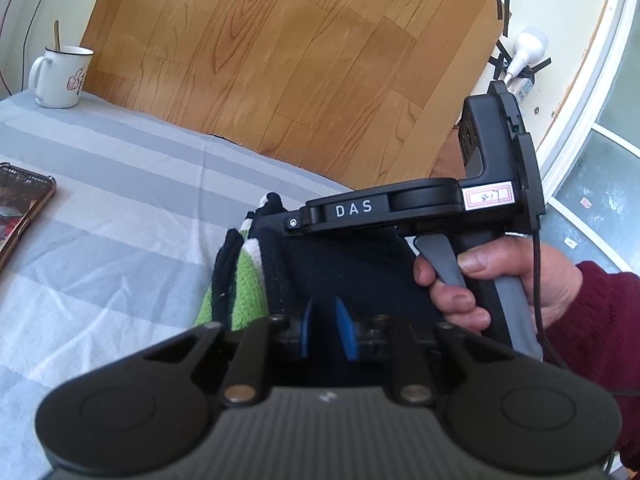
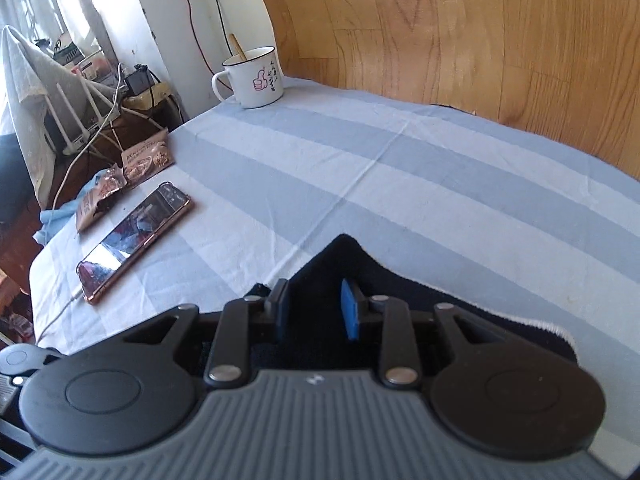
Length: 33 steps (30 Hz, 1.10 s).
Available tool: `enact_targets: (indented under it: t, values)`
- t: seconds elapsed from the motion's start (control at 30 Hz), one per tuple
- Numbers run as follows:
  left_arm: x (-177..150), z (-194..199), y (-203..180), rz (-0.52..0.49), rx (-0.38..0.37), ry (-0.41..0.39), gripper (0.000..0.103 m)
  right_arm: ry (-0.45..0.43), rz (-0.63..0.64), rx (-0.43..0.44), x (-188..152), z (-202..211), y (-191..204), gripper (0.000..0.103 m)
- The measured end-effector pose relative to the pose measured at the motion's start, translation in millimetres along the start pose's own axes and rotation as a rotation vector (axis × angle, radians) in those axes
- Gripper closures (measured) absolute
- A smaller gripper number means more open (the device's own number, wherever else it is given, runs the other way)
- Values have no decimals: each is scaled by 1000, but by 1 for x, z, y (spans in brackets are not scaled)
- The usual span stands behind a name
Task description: Fold small clothes
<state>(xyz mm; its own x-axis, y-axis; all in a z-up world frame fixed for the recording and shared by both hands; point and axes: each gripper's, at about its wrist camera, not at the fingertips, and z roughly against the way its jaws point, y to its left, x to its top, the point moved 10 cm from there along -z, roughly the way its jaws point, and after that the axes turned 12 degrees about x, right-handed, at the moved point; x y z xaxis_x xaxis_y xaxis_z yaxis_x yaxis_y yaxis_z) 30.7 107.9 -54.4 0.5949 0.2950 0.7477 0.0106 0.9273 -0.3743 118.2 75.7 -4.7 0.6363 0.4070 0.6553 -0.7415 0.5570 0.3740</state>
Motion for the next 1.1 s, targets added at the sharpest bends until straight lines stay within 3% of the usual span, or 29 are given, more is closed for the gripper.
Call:
enact_targets:
  t: [0.4, 1.1]
  values:
    - [-4, 0, -3, -19, 18, -22, 87, -103, 33, -17, -6, 5, 0, 71]
    - [-7, -2, -3, -36, 11, -14, 87, -67, 57, -70, -6, -2, 4, 71]
